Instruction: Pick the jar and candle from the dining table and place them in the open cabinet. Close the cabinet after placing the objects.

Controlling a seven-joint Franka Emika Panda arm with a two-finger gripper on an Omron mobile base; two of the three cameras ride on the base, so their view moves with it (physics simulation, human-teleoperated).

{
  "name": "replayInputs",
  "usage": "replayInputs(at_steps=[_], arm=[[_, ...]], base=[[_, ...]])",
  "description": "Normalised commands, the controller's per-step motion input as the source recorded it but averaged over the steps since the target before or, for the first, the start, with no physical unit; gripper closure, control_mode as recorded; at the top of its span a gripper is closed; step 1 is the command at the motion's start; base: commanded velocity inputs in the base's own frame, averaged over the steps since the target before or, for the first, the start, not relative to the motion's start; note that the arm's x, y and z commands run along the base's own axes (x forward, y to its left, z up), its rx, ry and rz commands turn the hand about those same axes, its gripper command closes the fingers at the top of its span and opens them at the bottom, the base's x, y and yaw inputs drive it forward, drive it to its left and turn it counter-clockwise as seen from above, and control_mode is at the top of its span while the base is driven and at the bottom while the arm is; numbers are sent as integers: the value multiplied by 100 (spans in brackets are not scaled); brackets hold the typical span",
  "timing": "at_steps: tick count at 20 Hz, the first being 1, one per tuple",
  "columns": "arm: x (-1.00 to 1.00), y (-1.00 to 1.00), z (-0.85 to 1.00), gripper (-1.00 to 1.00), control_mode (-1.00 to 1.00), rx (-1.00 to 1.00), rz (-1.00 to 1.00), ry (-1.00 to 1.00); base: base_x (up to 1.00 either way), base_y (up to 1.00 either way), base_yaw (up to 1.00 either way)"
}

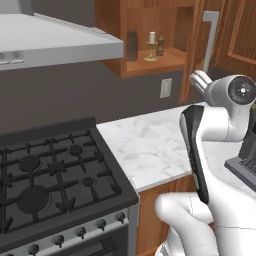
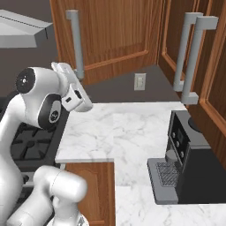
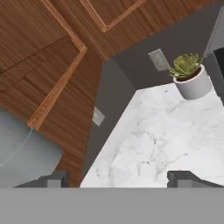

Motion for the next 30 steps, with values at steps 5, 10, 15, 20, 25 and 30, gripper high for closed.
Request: replayInputs(at_steps=[5, 10, 15, 20, 25, 30], arm=[[84, 4, -9, -100, -100, 0, 8, 0], [94, 6, -11, -100, -100, 0, 6, 0], [96, 2, -5, -100, -100, 0, 8, 0], [88, -6, -2, -100, -100, 0, 10, -3], [83, -11, 0, -100, -100, 1, 8, -2], [76, -15, 0, -100, -100, 3, 9, -3]], base=[[0, 0, 0], [0, 0, 0], [0, 0, 0], [0, 0, 0], [0, 0, 0], [0, 0, 0]])
